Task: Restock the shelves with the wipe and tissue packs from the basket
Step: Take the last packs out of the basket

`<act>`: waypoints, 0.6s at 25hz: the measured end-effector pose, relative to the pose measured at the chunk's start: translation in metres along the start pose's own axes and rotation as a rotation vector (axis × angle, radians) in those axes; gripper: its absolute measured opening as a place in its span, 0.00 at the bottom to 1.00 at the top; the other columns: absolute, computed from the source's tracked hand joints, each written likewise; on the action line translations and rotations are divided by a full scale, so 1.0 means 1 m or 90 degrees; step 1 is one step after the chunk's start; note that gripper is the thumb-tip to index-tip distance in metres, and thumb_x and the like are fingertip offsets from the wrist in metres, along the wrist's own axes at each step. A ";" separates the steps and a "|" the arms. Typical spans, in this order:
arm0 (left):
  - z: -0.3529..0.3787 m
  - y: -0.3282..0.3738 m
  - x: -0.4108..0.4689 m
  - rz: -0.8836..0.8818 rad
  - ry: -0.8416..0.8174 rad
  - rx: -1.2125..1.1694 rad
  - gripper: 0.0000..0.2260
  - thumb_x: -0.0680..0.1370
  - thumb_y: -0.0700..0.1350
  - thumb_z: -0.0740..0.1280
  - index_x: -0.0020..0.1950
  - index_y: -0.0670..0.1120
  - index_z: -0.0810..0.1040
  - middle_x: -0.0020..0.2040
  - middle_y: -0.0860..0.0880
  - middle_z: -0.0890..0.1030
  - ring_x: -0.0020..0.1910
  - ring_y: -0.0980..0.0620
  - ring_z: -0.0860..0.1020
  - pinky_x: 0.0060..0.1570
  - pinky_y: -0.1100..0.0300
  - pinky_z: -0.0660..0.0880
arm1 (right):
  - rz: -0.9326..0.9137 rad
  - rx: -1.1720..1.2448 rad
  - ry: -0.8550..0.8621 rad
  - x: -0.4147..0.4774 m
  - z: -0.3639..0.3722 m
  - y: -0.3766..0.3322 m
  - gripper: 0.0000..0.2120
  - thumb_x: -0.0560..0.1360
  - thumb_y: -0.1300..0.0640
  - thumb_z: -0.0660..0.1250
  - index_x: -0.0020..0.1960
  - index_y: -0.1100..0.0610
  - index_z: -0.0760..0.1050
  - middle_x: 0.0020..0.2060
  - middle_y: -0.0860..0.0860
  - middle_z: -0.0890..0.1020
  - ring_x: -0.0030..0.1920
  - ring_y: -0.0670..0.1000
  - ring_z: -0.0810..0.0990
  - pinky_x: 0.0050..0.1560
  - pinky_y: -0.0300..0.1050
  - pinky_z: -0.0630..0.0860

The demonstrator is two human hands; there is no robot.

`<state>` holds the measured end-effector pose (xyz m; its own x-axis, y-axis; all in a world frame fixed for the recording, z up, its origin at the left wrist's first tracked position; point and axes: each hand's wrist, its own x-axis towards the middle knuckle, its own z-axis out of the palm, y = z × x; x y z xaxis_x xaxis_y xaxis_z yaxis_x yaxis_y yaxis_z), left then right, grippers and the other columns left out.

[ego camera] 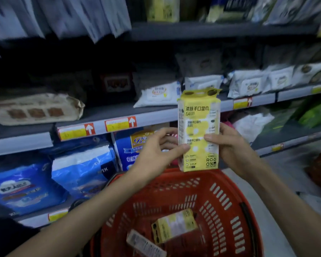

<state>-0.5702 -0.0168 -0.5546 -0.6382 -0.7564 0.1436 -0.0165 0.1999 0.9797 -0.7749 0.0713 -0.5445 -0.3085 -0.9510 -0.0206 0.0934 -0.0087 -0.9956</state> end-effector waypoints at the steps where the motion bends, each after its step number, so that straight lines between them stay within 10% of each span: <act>1: 0.001 0.019 0.007 0.033 0.015 -0.010 0.14 0.77 0.42 0.76 0.61 0.53 0.80 0.49 0.50 0.86 0.50 0.53 0.86 0.54 0.56 0.83 | -0.042 -0.019 0.030 -0.005 0.001 -0.019 0.28 0.72 0.62 0.76 0.70 0.61 0.74 0.61 0.59 0.85 0.60 0.65 0.84 0.63 0.68 0.78; 9: 0.006 0.157 0.071 0.237 0.138 0.002 0.17 0.77 0.41 0.76 0.66 0.46 0.82 0.56 0.52 0.87 0.56 0.56 0.85 0.59 0.55 0.82 | -0.300 -0.276 0.182 -0.007 0.014 -0.170 0.17 0.75 0.55 0.78 0.62 0.45 0.80 0.52 0.37 0.86 0.51 0.37 0.84 0.50 0.39 0.82; 15: 0.005 0.218 0.136 0.254 0.279 0.067 0.06 0.78 0.47 0.75 0.54 0.48 0.86 0.46 0.55 0.87 0.47 0.60 0.84 0.50 0.59 0.82 | -0.343 -0.258 0.318 0.064 0.018 -0.228 0.19 0.70 0.57 0.82 0.58 0.50 0.81 0.50 0.45 0.88 0.50 0.47 0.87 0.54 0.57 0.84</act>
<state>-0.6643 -0.0725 -0.3220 -0.2348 -0.7920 0.5636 0.0681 0.5649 0.8223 -0.7992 0.0073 -0.3173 -0.6054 -0.5996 0.5234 -0.5041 -0.2201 -0.8351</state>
